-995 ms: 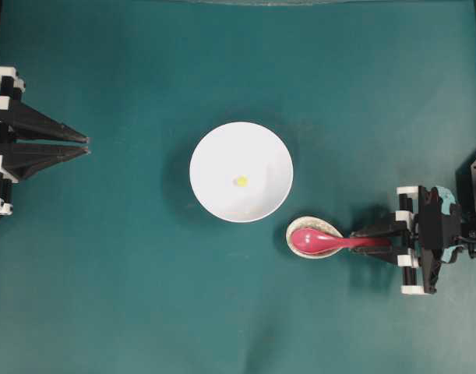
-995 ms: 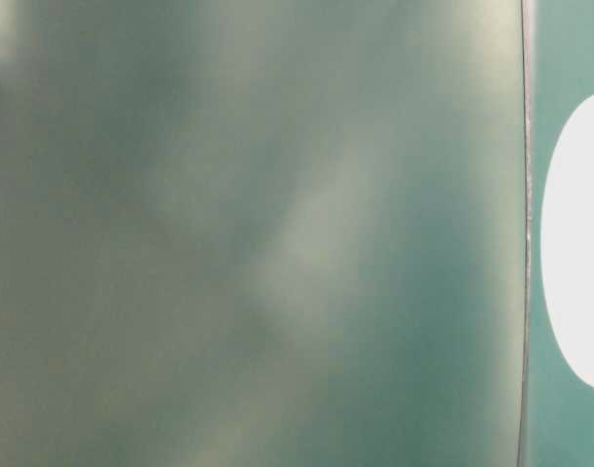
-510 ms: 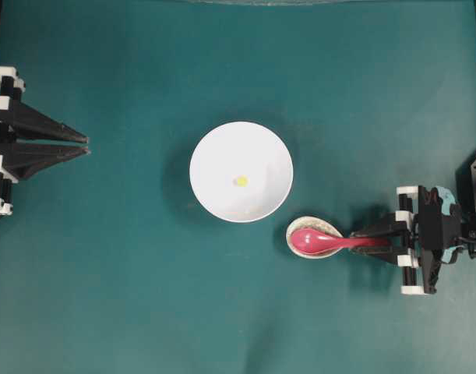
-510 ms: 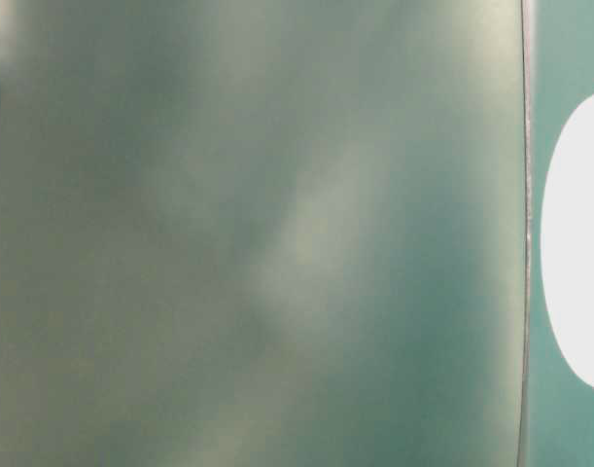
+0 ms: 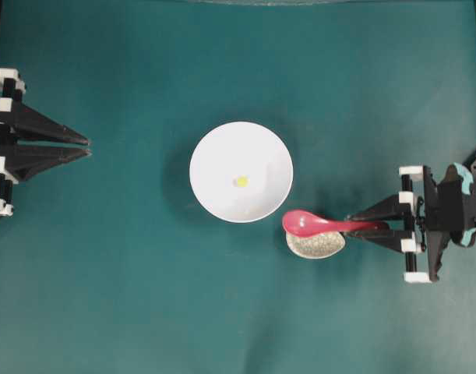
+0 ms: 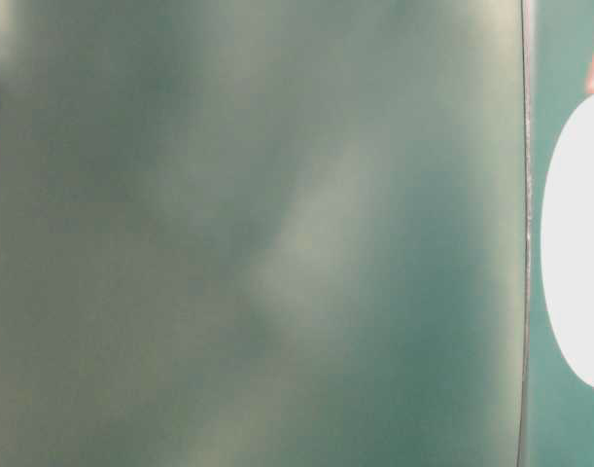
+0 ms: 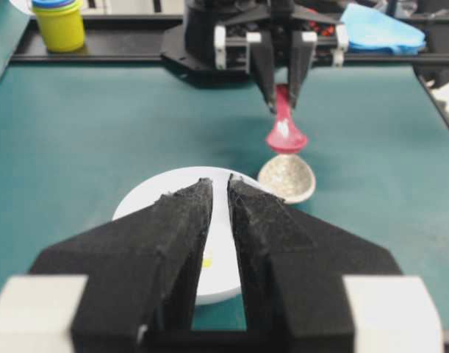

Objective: Scoop the yellow hexagonal prism block from the bowl with a spoon using the right arm.
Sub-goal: 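Lift the red spoon and carry it over the white bowl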

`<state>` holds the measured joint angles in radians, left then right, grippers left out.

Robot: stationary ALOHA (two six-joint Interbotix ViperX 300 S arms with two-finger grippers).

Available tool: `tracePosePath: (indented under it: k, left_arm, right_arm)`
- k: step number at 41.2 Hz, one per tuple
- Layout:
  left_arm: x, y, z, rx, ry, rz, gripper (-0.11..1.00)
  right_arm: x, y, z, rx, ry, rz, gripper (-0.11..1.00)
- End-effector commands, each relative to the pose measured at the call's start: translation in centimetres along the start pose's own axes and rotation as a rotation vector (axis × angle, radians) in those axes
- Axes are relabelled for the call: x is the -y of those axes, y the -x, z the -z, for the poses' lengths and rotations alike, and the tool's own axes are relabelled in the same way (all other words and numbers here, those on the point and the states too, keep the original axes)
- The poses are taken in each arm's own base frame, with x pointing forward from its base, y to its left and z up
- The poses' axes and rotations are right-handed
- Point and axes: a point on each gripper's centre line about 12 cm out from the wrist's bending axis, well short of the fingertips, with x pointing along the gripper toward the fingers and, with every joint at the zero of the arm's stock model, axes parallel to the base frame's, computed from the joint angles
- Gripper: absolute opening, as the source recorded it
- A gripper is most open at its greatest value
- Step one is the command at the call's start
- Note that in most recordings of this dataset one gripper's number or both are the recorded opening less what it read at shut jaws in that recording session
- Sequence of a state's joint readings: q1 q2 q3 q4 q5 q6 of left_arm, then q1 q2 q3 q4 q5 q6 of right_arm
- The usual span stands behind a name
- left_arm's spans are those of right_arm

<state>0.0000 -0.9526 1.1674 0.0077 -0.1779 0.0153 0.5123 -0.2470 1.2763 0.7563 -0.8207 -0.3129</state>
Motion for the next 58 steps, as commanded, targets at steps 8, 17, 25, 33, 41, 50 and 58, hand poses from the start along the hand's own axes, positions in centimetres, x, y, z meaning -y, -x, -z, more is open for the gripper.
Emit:
tracePosePath:
  k: [8,17,25,33,41,50,58]
  left_arm:
    - [0.0,-0.3,-0.9,0.025,-0.005,-0.002,0.17]
    - [0.0,-0.2,-1.0,0.028,-0.005,0.000,0.17]
    - [-0.1,-0.2,-1.2,0.037,-0.005,-0.002,0.17]
    - [0.0,0.0,-1.3,0.044,-0.005,0.000,0.17]
    - [0.0,0.0,-1.3,0.044,-0.005,0.000,0.17]
    - [-0.1,0.0,-1.3,0.044,-0.005,-0.002,0.17]
    - [-0.1,0.0,-1.4,0.046,-0.005,-0.002,0.17]
  right_arm:
    - [1.3,0.1,-5.9,0.009,0.001,-0.030,0.24]
    - [3.3,0.5,-9.1,-0.051,-0.039,-0.050,0.24]
    - [5.4,0.2,-10.7,-0.124,-0.099,-0.038,0.24]
    - [7.3,-0.7,-12.1,-0.178,-0.145,-0.017,0.24]
    - [8.6,-2.3,-12.9,-0.260,-0.174,-0.024,0.24]
    - [8.7,-5.2,-13.7,-0.380,-0.184,-0.087,0.24]
    - [8.6,-8.0,-13.8,-0.505,-0.207,-0.135,0.24]
